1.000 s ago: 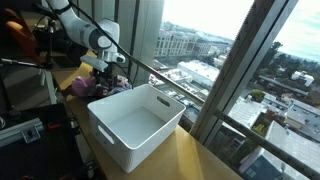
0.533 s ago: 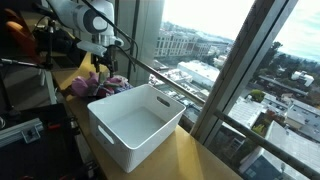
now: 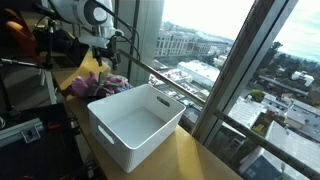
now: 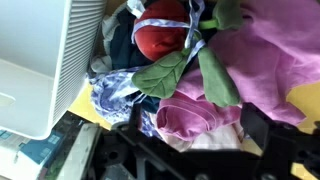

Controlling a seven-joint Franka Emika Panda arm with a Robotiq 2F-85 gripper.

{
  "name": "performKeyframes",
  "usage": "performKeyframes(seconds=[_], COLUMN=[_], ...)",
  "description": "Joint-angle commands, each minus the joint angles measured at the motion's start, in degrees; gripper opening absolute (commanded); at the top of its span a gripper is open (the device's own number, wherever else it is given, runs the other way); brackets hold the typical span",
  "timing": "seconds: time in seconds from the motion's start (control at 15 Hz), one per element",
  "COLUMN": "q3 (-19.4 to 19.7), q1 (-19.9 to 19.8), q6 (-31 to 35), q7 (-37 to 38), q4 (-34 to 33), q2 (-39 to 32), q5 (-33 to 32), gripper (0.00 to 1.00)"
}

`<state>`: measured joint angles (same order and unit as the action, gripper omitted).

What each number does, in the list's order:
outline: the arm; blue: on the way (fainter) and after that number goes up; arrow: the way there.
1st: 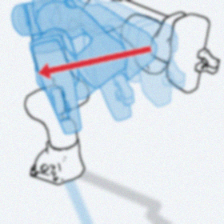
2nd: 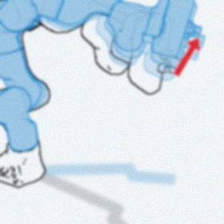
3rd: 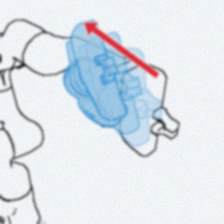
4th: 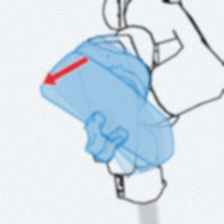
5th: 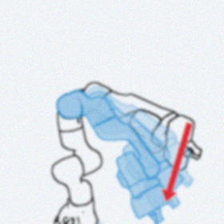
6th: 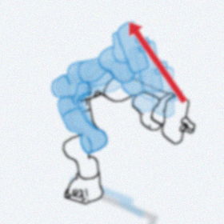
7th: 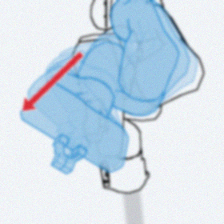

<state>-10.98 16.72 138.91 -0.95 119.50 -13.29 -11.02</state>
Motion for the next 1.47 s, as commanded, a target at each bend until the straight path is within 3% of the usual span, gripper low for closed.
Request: performKeyframes(seconds=[0.0,0.8,1.4], q3=[-0.28,0.98,2.52], q1=[1.23,6.40,6.31], q6=[-0.73,-3.03,-13.48], q7=[1.14,1.12,-0.66], q4=[-3.90,-17.91,-36.56], q2=[-3.16,-22.72,-43.76], q5=[-4.16,-5.88,-4.24], gripper=[1.00,1.00,1.00])
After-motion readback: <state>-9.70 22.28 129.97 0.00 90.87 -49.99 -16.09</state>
